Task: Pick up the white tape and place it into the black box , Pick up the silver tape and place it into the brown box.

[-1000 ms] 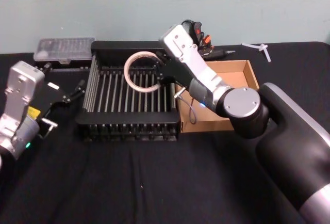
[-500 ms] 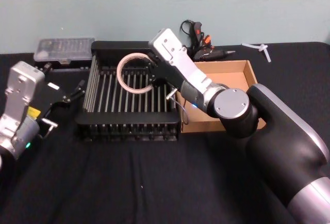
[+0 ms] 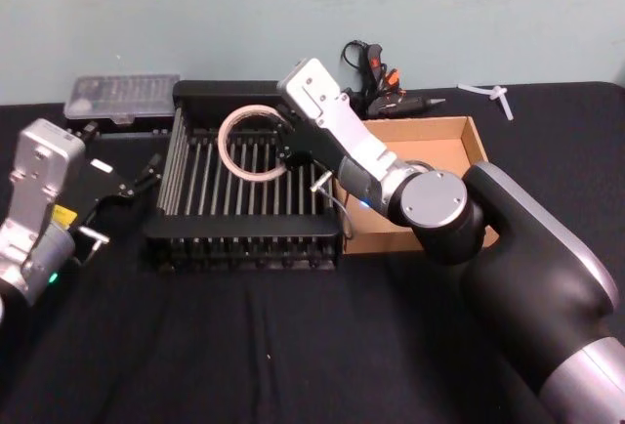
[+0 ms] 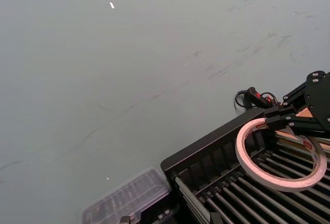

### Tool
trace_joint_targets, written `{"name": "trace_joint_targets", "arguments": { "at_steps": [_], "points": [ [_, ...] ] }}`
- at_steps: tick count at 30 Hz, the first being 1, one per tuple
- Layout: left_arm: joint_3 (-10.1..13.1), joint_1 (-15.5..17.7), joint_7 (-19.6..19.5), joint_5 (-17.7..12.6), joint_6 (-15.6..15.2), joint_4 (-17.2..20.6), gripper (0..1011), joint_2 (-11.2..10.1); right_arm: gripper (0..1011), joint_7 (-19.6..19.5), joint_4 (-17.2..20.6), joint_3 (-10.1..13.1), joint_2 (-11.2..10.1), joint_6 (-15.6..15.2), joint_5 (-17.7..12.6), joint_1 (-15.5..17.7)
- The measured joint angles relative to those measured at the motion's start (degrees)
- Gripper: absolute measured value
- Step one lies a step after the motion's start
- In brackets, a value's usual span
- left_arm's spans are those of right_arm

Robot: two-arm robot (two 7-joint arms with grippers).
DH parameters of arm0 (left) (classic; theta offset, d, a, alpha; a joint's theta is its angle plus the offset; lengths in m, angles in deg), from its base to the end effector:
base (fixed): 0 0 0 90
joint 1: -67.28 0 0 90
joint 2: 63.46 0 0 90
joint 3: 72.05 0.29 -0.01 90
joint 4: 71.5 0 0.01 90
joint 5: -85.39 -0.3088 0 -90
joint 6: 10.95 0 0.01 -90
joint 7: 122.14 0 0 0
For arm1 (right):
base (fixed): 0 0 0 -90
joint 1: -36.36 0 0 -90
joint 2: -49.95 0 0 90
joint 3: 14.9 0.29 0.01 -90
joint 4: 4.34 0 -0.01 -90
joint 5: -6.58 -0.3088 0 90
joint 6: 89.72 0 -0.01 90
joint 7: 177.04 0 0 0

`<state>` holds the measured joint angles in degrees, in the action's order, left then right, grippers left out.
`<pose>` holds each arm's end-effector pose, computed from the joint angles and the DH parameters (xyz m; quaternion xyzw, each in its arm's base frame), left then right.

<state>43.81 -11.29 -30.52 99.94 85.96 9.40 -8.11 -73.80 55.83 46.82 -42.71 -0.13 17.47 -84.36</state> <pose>0.3581 0.0827 -0.3023 0.1415 -0.1325 0.5799 0.7913 0.4497 0.1120 -0.2714 -0.1731 -0.1593 -0.4359 0.8687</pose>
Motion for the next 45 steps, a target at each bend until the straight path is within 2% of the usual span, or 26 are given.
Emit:
{"name": "trace_joint_targets", "arguments": {
  "at_steps": [6, 8, 14, 15, 16, 18, 19, 22, 24, 25, 34, 36, 45],
  "points": [
    [0.0, 0.0, 0.0, 0.0, 0.0, 0.0, 1001, 0.0, 97, 0.0, 0.0, 0.0, 0.0, 0.0, 0.0, 0.0],
    [0.0, 0.0, 0.0, 0.0, 0.0, 0.0, 1001, 0.0, 139, 0.0, 0.0, 0.0, 0.0, 0.0, 0.0, 0.0],
    [0.0, 0.0, 0.0, 0.0, 0.0, 0.0, 1001, 0.0, 307, 0.0, 0.1, 0.0, -0.1, 0.0, 0.0, 0.0],
    [0.0, 0.0, 0.0, 0.0, 0.0, 0.0, 1001, 0.0, 365, 0.0, 0.1, 0.0, -0.1, 0.0, 0.0, 0.0],
    [0.0, 0.0, 0.0, 0.0, 0.0, 0.0, 1001, 0.0, 365, 0.0, 0.1, 0.0, -0.1, 0.0, 0.0, 0.0],
    [0.0, 0.0, 0.0, 0.0, 0.0, 0.0, 1001, 0.0, 456, 0.0, 0.1, 0.0, -0.1, 0.0, -0.1, 0.0],
    [0.0, 0.0, 0.0, 0.0, 0.0, 0.0, 1001, 0.0, 456, 0.0, 0.1, 0.0, -0.1, 0.0, -0.1, 0.0],
    [0.0, 0.0, 0.0, 0.0, 0.0, 0.0, 1001, 0.0, 585, 0.0, 0.1, 0.0, -0.1, 0.0, -0.1, 0.0],
    [0.0, 0.0, 0.0, 0.0, 0.0, 0.0, 1001, 0.0, 625, 0.0, 0.1, 0.0, -0.1, 0.0, -0.1, 0.0],
    [0.0, 0.0, 0.0, 0.0, 0.0, 0.0, 1001, 0.0, 685, 0.0, 0.1, 0.0, -0.1, 0.0, -0.1, 0.0],
    [0.0, 0.0, 0.0, 0.0, 0.0, 0.0, 1001, 0.0, 918, 0.0, 0.1, 0.0, -0.1, 0.0, -0.1, 0.0],
    [0.0, 0.0, 0.0, 0.0, 0.0, 0.0, 1001, 0.0, 997, 0.0, 0.1, 0.0, -0.1, 0.0, -0.1, 0.0],
    [0.0, 0.0, 0.0, 0.0, 0.0, 0.0, 1001, 0.0, 1002, 0.4, 1.1, 0.4, -0.3, -0.1, -0.3, 0.6]
  ]
}}
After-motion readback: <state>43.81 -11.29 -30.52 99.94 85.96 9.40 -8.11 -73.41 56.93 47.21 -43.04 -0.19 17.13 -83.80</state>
